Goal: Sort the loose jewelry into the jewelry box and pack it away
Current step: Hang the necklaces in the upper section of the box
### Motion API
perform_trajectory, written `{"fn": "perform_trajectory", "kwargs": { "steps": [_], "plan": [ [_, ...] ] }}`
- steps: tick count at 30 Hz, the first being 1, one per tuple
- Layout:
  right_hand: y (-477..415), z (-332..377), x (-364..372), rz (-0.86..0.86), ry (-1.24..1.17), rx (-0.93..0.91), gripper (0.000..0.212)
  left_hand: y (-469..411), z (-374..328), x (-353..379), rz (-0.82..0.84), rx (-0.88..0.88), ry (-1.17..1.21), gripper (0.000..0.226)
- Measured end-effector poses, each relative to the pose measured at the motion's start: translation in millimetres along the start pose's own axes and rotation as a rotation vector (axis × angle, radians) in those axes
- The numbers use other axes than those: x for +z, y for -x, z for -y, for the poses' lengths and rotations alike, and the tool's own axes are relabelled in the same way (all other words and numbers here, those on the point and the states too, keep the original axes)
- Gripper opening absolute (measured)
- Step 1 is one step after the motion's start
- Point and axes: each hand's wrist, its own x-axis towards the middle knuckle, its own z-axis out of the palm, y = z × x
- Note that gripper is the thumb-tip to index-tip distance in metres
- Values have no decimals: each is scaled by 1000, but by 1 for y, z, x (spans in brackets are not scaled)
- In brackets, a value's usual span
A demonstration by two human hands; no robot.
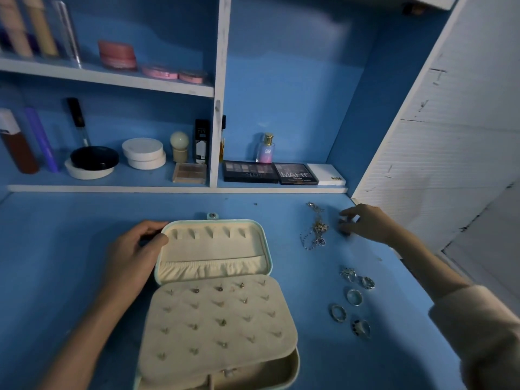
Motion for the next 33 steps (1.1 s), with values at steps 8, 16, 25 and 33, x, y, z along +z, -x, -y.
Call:
{"fn": "perform_trajectory", "kwargs": {
  "steps": [8,16,25,33],
  "plan": [
    [31,8,12,-28,-77,-24,11,0,-1,0,6,8,-2,33],
    [62,56,2,-57,-400,-130,24,0,0,-1,6,4,-12,34],
    [82,90,-19,-157,-450,-308,28,0,1,0,-4,6,-16,34],
    [93,103,-45,-377,-487,-423,27,-1,3,-1,17,26,-4,30]
  ]
}}
